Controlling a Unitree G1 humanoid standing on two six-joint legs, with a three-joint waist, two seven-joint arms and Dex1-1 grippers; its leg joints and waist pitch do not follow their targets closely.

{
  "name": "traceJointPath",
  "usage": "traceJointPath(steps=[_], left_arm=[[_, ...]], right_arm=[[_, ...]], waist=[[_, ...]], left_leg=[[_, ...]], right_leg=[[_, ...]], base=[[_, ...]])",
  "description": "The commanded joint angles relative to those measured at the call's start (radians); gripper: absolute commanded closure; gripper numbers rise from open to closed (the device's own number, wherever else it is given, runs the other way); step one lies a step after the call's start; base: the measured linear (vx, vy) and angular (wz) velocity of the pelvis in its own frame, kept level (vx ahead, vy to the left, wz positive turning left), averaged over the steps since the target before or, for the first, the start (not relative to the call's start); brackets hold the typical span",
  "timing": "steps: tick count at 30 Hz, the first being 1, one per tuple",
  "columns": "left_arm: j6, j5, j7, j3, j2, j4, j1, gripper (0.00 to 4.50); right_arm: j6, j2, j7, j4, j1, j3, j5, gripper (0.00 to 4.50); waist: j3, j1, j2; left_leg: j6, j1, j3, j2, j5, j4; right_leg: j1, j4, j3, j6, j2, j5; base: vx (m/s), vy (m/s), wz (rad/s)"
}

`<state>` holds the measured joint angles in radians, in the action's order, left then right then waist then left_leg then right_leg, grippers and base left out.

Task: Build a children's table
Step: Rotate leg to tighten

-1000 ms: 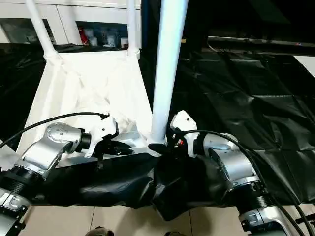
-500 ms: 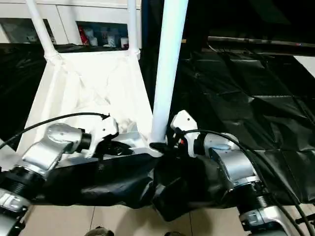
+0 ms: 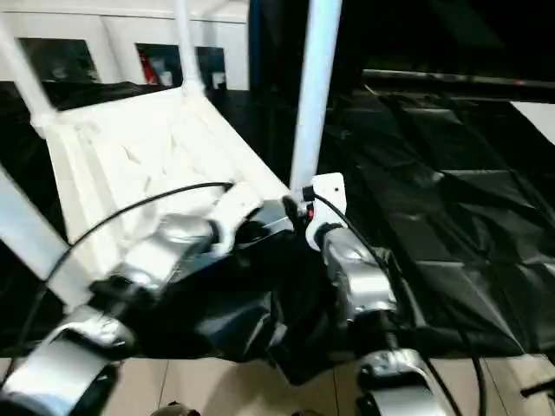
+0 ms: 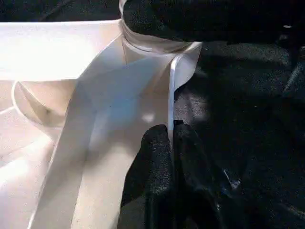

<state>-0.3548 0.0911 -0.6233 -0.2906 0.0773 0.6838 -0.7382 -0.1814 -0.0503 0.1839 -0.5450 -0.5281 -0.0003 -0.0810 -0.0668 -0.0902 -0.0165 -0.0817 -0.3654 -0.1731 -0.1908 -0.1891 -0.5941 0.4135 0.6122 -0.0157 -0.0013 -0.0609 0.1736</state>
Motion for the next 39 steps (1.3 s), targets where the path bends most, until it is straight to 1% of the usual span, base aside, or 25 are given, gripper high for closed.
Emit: traceJointPath(steps=[1,3,4,5,6,8,9,10,11,12,14,16,17,19,21,22,24,27,29,30,33,34,37,38,39], left_arm=[[0.034,0.006,0.055,0.012,-0.019,0.041,-0.017,4.50],[0.042,0.003,0.028,0.010,-0.014,0.038,-0.017,4.50],[0.055,-0.002,0.006,0.007,-0.006,0.033,-0.014,4.50],[0.065,-0.006,-0.010,0.006,-0.001,0.029,-0.012,4.50],[0.088,-0.009,-0.034,0.002,0.010,0.024,-0.008,4.50],[0.114,-0.019,-0.094,-0.001,0.041,0.003,0.007,4.50],[0.139,-0.024,-0.132,-0.004,0.061,-0.009,0.015,4.50],[0.150,-0.024,-0.141,-0.005,0.066,-0.010,0.017,4.50],[0.151,-0.032,-0.171,-0.006,0.079,-0.022,0.024,4.50],[0.170,-0.041,-0.216,-0.012,0.098,-0.039,0.036,4.50],[0.185,-0.066,-0.314,-0.021,0.137,-0.079,0.061,4.50],[0.189,-0.085,-0.381,-0.026,0.166,-0.112,0.080,4.50],[0.198,-0.101,-0.441,-0.031,0.197,-0.142,0.096,4.50],[0.198,-0.111,-0.482,-0.035,0.224,-0.165,0.108,4.50],[0.197,-0.118,-0.511,-0.032,0.244,-0.181,0.117,4.50],[0.197,-0.120,-0.524,-0.028,0.253,-0.189,0.121,4.50],[0.197,-0.121,-0.532,-0.025,0.259,-0.194,0.125,4.50],[0.192,-0.123,-0.549,-0.018,0.273,-0.210,0.133,4.50],[0.191,-0.124,-0.551,-0.017,0.277,-0.213,0.135,4.50],[0.190,-0.125,-0.553,-0.016,0.278,-0.215,0.135,4.50],[0.185,-0.127,-0.557,-0.016,0.282,-0.224,0.140,4.50],[0.185,-0.127,-0.558,-0.016,0.282,-0.225,0.140,4.50],[0.179,-0.126,-0.561,-0.013,0.282,-0.228,0.143,4.50],[0.176,-0.127,-0.563,-0.013,0.283,-0.232,0.145,4.50],[0.174,-0.127,-0.564,-0.012,0.284,-0.236,0.148,4.50]], right_arm=[[-0.003,0.049,0.059,-0.015,0.004,0.049,-0.015,1.33],[0.007,0.038,0.069,-0.015,-0.003,0.045,-0.016,1.16],[0.015,0.023,0.085,-0.014,-0.007,0.044,-0.018,1.16],[0.021,0.014,0.095,-0.013,-0.009,0.043,-0.019,0.96],[0.029,-0.005,0.122,-0.010,-0.011,0.043,-0.020,0.96],[0.024,-0.062,0.213,0.012,-0.008,0.055,-0.021,0.72],[0.013,-0.099,0.270,0.030,-0.002,0.068,-0.018,0.72],[0.011,-0.108,0.284,0.033,-0.001,0.071,-0.017,0.62],[0.001,-0.131,0.328,0.051,0.007,0.085,-0.018,0.54],[-0.009,-0.160,0.378,0.077,0.018,0.106,-0.015,0.39],[-0.016,-0.223,0.483,0.129,0.040,0.143,-0.010,0.39],[-0.011,-0.260,0.540,0.159,0.054,0.158,-0.009,0.39],[-0.003,-0.291,0.586,0.177,0.063,0.166,-0.011,0.39],[0.003,-0.316,0.629,0.190,0.071,0.176,-0.015,0.39],[-0.013,-0.340,0.696,0.216,0.084,0.190,-0.039,0.39],[-0.019,-0.348,0.718,0.229,0.089,0.196,-0.046,0.39],[-0.023,-0.353,0.729,0.237,0.092,0.200,-0.051,0.39],[-0.033,-0.356,0.754,0.248,0.094,0.208,-0.057,0.39],[-0.039,-0.350,0.762,0.249,0.093,0.207,-0.062,0.64],[-0.042,-0.346,0.762,0.247,0.091,0.206,-0.065,0.64],[-0.049,-0.342,0.772,0.248,0.092,0.204,-0.069,0.98],[-0.050,-0.342,0.773,0.249,0.092,0.204,-0.070,0.98],[-0.052,-0.344,0.778,0.248,0.091,0.205,-0.071,1.17],[-0.054,-0.343,0.779,0.250,0.093,0.204,-0.071,1.40],[-0.056,-0.344,0.780,0.252,0.094,0.204,-0.071,1.47]], waist=[[0.065,0.004,-0.010],[0.062,0.007,-0.010],[0.061,0.007,-0.010],[0.061,0.008,-0.011],[0.061,0.007,-0.011],[0.062,0.008,-0.012],[0.061,0.007,-0.014],[0.061,0.005,-0.015],[0.062,0.005,-0.010],[0.063,0.003,-0.008],[0.063,0.000,-0.011],[0.062,0.000,-0.006],[0.061,0.001,-0.006],[0.061,0.002,-0.006],[0.061,0.001,-0.006],[0.059,0.001,-0.008],[0.060,0.001,-0.007],[0.059,0.003,-0.009],[0.061,0.004,-0.008],[0.060,0.004,-0.010],[0.061,0.003,-0.009],[0.061,0.003,-0.009],[0.060,0.002,-0.009],[0.060,0.002,-0.010],[0.059,0.002,-0.009]], left_leg=[[0.022,0.005,0.003,-0.020,-0.173,0.074],[0.024,0.001,0.005,-0.020,-0.189,0.077],[0.024,0.003,0.004,-0.020,-0.198,0.077],[0.025,0.002,0.006,-0.021,-0.207,0.078],[0.027,0.002,0.006,-0.022,-0.206,0.078],[0.033,0.000,0.005,-0.022,-0.195,0.076],[0.041,0.000,0.005,-0.021,-0.190,0.075],[0.048,0.000,0.003,-0.022,-0.180,0.074],[0.051,0.001,0.002,-0.023,-0.174,0.073],[0.053,0.002,0.003,-0.022,-0.170,0.073],[0.061,0.000,0.004,-0.028,-0.149,0.074],[0.063,0.003,0.002,-0.029,-0.155,0.073],[0.058,0.003,0.002,-0.030,-0.165,0.075],[0.052,0.003,0.003,-0.032,-0.174,0.077],[0.052,0.007,0.001,-0.033,-0.187,0.076],[0.055,0.004,0.002,-0.033,-0.180,0.077],[0.056,0.005,0.001,-0.033,-0.178,0.076],[0.055,0.001,0.002,-0.032,-0.169,0.076],[0.055,0.004,0.000,-0.032,-0.162,0.074],[0.056,0.005,0.000,-0.032,-0.159,0.074],[0.061,0.003,0.000,-0.032,-0.138,0.073],[0.062,0.004,0.000,-0.031,-0.138,0.073],[0.063,0.004,-0.001,-0.031,-0.138,0.073],[0.063,0.004,-0.001,-0.031,-0.141,0.073],[0.062,0.004,0.000,-0.031,-0.144,0.073]], right_leg=[[-0.048,-0.077,0.030,-0.173,-0.061,0.210],[-0.049,-0.080,0.028,-0.169,-0.062,0.236],[-0.048,-0.082,0.028,-0.166,-0.062,0.255],[-0.048,-0.084,0.029,-0.161,-0.064,0.281],[-0.048,-0.085,0.029,-0.160,-0.065,0.283],[-0.048,-0.082,0.029,-0.163,-0.063,0.263],[-0.050,-0.083,0.028,-0.167,-0.062,0.255],[-0.050,-0.082,0.029,-0.171,-0.062,0.246],[-0.047,-0.081,0.031,-0.177,-0.064,0.240],[-0.049,-0.081,0.030,-0.181,-0.063,0.233],[-0.053,-0.074,0.030,-0.195,-0.064,0.190],[-0.047,-0.074,0.030,-0.205,-0.063,0.182],[-0.047,-0.075,0.029,-0.213,-0.062,0.191],[-0.047,-0.072,0.029,-0.217,-0.063,0.192],[-0.045,-0.072,0.030,-0.222,-0.063,0.191],[-0.048,-0.071,0.030,-0.223,-0.064,0.184],[-0.046,-0.072,0.030,-0.220,-0.064,0.186],[-0.048,-0.070,0.029,-0.222,-0.065,0.184],[-0.046,-0.069,0.030,-0.227,-0.064,0.171],[-0.046,-0.069,0.030,-0.229,-0.064,0.166],[-0.049,-0.064,0.030,-0.237,-0.063,0.130],[-0.049,-0.064,0.030,-0.238,-0.063,0.126],[-0.049,-0.064,0.030,-0.240,-0.063,0.127],[-0.049,-0.064,0.030,-0.239,-0.063,0.132],[-0.049,-0.065,0.030,-0.238,-0.064,0.137]], base=[[0.000,0.000,0.00],[0.000,0.000,0.00],[0.000,0.000,0.00],[0.000,0.000,0.00],[0.000,0.000,0.00],[0.000,0.000,0.00],[0.000,0.000,0.00],[0.000,0.000,0.00],[0.000,0.000,0.00],[0.000,0.000,0.00],[0.000,0.000,0.00],[0.000,0.000,0.00],[0.000,0.000,0.00],[0.000,0.000,0.00],[0.000,0.000,0.00],[0.000,0.000,0.00],[0.000,0.000,0.00],[0.000,0.000,0.00],[0.000,0.000,0.00],[0.000,0.000,0.00],[0.000,0.000,0.00],[0.000,0.000,0.00],[0.000,0.000,0.00],[0.000,0.000,0.00],[0.000,0.000,0.00]])
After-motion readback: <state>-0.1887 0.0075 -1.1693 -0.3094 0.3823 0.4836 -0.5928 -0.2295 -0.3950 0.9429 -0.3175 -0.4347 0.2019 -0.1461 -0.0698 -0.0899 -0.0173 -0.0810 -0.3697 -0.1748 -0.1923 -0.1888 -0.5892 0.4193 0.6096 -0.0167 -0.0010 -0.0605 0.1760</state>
